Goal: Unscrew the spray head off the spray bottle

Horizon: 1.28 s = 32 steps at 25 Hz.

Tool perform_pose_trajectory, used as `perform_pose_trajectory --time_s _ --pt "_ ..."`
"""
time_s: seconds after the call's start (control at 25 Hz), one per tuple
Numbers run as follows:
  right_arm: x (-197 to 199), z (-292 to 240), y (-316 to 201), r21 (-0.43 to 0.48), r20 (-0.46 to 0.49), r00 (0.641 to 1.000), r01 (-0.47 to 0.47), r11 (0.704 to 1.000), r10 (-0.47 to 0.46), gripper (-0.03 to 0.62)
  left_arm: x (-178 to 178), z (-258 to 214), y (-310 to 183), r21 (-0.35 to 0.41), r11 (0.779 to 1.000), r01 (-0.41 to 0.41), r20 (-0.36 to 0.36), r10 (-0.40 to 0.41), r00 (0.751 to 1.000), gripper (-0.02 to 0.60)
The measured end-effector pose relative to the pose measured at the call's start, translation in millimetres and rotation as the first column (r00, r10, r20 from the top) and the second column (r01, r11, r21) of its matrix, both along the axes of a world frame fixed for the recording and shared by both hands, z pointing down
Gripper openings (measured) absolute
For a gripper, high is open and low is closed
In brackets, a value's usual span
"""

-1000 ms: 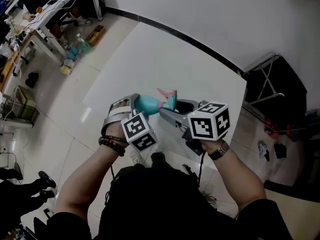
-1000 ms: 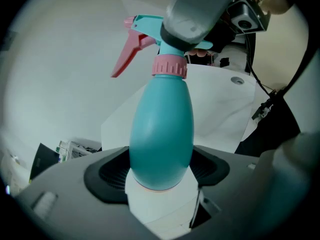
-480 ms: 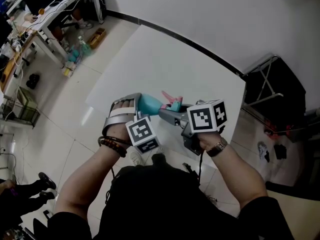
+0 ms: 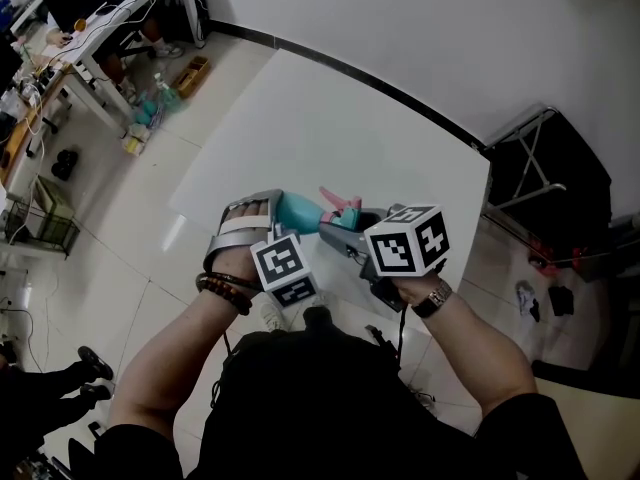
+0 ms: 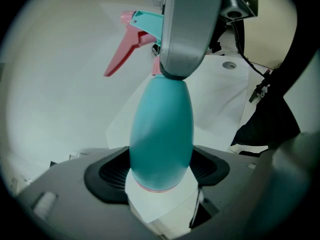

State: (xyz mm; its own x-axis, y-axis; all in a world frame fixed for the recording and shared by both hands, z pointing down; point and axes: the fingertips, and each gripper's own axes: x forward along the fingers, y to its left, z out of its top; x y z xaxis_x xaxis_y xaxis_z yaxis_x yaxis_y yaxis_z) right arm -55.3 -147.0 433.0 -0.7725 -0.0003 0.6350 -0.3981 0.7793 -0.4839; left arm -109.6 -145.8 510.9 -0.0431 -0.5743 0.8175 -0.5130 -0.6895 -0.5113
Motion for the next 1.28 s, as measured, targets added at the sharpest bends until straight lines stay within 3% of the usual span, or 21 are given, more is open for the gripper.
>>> perform_pose_trajectory --time_s 0.12,0.24,0.4,0.52,0.8,0.92,1.16,1.24,1.28 --pt "3.3 0.4 6.2 0.114 -0.044 0.996 0.085 0.99 -0.08 0.124 4.3 1.8 4.6 -0.019 1.0 -0.017 -0.012 0.016 1.0 0.397" --pt "5.8 1.9 10.7 0.236 -0.1 0.98 0.189 0.953 -0.169 0.123 7.6 4.2 7.8 -0.043 0.998 -0.036 -0.022 0.036 0.999 0.397" --pt "7.2 -0.4 17.2 0.378 -0.167 0.945 0.323 0.868 -0.28 0.123 12.9 5.7 12.2 -0.079 0.994 -0.069 -0.042 0.066 0.997 0.397" --pt "10.4 -1.1 24.1 0.47 -0.223 0.905 0.425 0.774 -0.361 0.123 17.6 5.1 14.9 -0.098 0.991 -0.096 -0.06 0.09 0.994 0.396" --pt "18.2 -1.8 34.4 0.67 -0.414 0.783 0.608 0.427 -0.465 0.123 26.5 6.0 19.9 -0.137 0.979 -0.148 -0.093 0.136 0.986 0.396" --pt "22.3 -2.4 39.1 0.707 -0.503 0.723 0.659 0.256 -0.474 0.123 31.2 6.3 22.2 -0.151 0.974 -0.169 -0.107 0.153 0.982 0.396" --pt "30.7 4.0 46.7 0.677 -0.704 0.579 0.722 -0.141 -0.412 0.121 37.5 8.9 27.0 -0.178 0.963 -0.204 -0.128 0.183 0.975 0.396" --pt "32.3 5.0 48.2 0.651 -0.746 0.547 0.72 -0.241 -0.38 0.121 39.0 9.3 27.8 -0.183 0.961 -0.209 -0.133 0.187 0.973 0.396" --pt "32.5 5.0 48.6 0.643 -0.757 0.54 0.716 -0.274 -0.368 0.121 39.4 9.4 27.8 -0.184 0.96 -0.21 -0.135 0.187 0.973 0.396"
